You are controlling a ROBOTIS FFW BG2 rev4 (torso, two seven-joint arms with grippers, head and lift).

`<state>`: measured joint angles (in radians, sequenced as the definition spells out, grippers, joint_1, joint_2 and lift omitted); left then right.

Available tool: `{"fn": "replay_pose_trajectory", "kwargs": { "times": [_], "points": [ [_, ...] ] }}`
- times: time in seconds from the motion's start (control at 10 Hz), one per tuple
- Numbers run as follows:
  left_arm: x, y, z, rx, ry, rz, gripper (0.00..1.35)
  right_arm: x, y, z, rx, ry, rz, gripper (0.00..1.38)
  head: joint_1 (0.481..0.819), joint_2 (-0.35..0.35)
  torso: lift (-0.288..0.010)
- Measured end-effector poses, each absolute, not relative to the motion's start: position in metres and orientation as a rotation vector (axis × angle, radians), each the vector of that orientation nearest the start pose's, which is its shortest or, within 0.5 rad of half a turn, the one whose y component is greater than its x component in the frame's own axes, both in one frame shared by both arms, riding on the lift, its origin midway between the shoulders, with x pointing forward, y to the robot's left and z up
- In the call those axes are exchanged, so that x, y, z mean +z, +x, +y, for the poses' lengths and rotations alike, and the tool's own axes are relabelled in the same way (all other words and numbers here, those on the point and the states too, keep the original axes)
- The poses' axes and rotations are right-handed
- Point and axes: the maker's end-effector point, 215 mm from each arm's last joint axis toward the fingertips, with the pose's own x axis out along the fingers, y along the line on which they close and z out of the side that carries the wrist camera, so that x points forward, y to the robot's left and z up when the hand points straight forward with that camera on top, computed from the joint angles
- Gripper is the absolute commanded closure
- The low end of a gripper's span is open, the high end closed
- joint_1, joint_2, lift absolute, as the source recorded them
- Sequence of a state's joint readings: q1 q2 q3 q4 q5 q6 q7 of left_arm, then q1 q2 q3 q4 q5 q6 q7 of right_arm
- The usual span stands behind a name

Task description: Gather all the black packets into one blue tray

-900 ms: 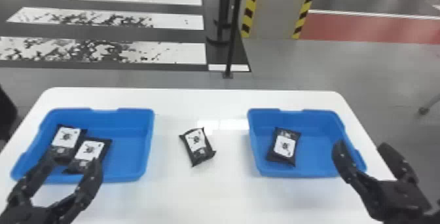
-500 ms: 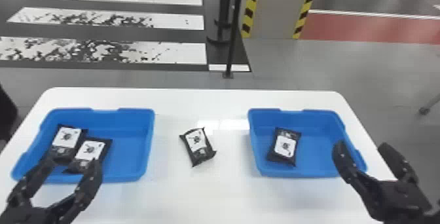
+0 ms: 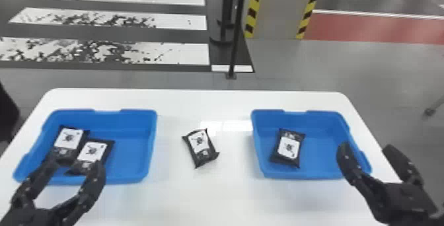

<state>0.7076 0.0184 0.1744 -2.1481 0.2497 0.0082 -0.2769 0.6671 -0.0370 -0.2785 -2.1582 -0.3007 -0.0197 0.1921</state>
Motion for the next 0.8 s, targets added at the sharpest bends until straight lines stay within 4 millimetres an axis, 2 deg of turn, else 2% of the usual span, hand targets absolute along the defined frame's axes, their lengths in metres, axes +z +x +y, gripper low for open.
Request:
{"fn": "replay_pose_trajectory", "kwargs": {
  "times": [0.3, 0.6, 0.8],
  "points": [
    [-0.363, 0.388, 0.247, -0.164, -0.146, 0.118, 0.21, -0.322, 0.390, -0.328, -0.006, 0.110, 0.017, 0.11, 0.695, -0.115, -0.110],
    [-0.386, 0.410, 0.200, -0.266, -0.153, 0.177, 0.21, -0.328, 0.392, -0.317, 0.017, 0.126, 0.029, 0.11, 0.695, -0.165, -0.110],
    [-0.399, 0.427, 0.176, -0.311, -0.142, 0.211, 0.21, -0.334, 0.394, -0.306, 0.037, 0.142, 0.036, 0.11, 0.695, -0.175, -0.110]
  ]
}}
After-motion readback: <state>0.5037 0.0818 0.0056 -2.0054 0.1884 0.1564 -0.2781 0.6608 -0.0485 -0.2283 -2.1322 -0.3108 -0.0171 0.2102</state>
